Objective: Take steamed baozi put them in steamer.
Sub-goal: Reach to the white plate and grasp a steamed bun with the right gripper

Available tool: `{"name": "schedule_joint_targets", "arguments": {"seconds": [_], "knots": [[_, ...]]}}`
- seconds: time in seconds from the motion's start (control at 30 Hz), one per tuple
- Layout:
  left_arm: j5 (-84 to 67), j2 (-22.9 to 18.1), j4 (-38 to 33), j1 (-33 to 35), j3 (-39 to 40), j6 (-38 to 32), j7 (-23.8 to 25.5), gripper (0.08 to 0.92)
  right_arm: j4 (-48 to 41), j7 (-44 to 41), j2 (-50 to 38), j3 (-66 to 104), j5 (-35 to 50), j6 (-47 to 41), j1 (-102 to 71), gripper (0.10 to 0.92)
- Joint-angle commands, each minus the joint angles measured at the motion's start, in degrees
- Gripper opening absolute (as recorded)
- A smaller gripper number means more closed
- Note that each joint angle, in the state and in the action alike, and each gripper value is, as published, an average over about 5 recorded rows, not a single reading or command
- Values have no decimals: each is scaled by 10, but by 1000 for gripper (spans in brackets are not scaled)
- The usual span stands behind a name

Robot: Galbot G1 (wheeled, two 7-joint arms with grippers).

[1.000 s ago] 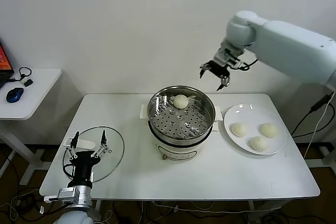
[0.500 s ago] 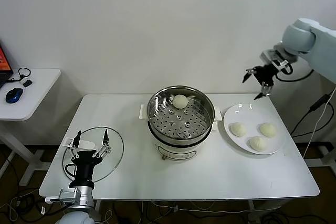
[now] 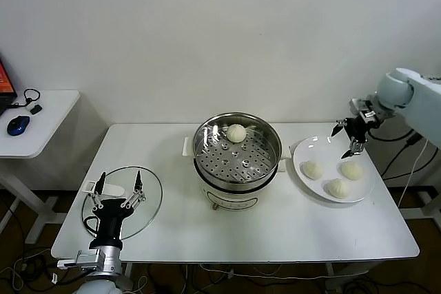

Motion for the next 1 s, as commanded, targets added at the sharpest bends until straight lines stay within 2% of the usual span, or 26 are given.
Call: {"name": "schedule_joint_targets", "arguments": {"seconds": [0.03, 0.27, 0.7, 1.0], "knots": [[0, 1, 5, 2, -4, -1, 0, 823, -70, 15, 59, 71, -29, -9, -100, 823], [1, 2, 12, 4, -5, -3, 1, 823, -86, 21, 87, 86, -53, 7, -124, 823], [1, 0, 23, 5, -3, -8, 0, 823, -166, 28, 119, 142, -135, 48, -148, 823], [1, 0, 24, 6, -3, -9, 0, 823, -169, 26, 125, 156, -141, 47, -158, 823]]}}
